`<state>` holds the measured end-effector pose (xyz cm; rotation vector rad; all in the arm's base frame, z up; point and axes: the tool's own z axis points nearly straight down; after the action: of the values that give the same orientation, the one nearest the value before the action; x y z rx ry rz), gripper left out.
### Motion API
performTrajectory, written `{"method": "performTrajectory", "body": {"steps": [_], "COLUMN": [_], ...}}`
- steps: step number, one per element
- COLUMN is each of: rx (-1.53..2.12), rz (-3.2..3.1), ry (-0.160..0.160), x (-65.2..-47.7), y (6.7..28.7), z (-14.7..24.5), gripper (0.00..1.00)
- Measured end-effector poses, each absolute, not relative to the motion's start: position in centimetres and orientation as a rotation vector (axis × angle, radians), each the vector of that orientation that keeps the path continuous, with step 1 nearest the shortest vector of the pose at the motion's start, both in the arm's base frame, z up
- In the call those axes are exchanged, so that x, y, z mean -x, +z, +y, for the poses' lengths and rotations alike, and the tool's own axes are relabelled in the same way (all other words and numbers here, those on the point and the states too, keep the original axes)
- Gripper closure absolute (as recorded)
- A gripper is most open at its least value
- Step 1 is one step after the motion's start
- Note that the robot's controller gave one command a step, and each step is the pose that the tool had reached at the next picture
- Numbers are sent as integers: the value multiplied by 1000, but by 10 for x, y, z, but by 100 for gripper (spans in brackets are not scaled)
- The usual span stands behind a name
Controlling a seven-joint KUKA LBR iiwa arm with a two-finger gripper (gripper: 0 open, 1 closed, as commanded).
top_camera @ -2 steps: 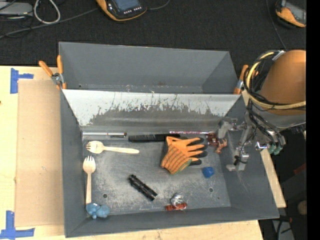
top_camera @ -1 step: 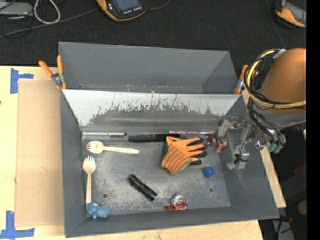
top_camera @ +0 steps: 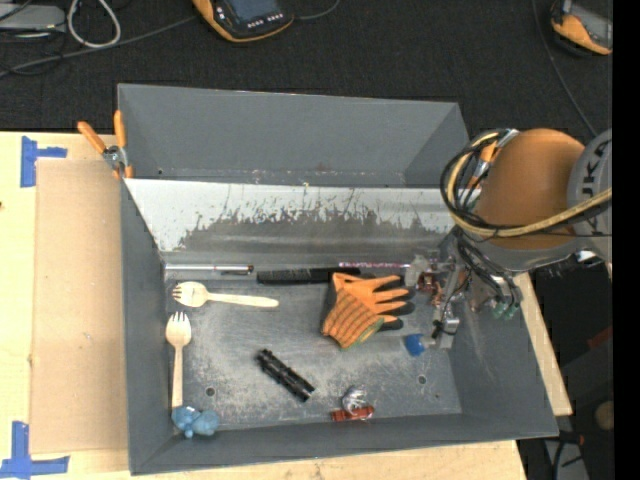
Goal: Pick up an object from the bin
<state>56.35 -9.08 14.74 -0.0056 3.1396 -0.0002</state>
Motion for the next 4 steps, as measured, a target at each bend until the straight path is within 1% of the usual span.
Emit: {"method": "performTrajectory", "body": {"steps": [1,2,3,4], "rx": [517,265,240,534], "rz": [3094,3129,3131,3093], "ry": [-3,0,0,2], "x": [-575,-589,-586,-591], "y": [103,84,77,75], "z": [-66,-58,-47,-47], "gripper": [0,0,0,0]}}
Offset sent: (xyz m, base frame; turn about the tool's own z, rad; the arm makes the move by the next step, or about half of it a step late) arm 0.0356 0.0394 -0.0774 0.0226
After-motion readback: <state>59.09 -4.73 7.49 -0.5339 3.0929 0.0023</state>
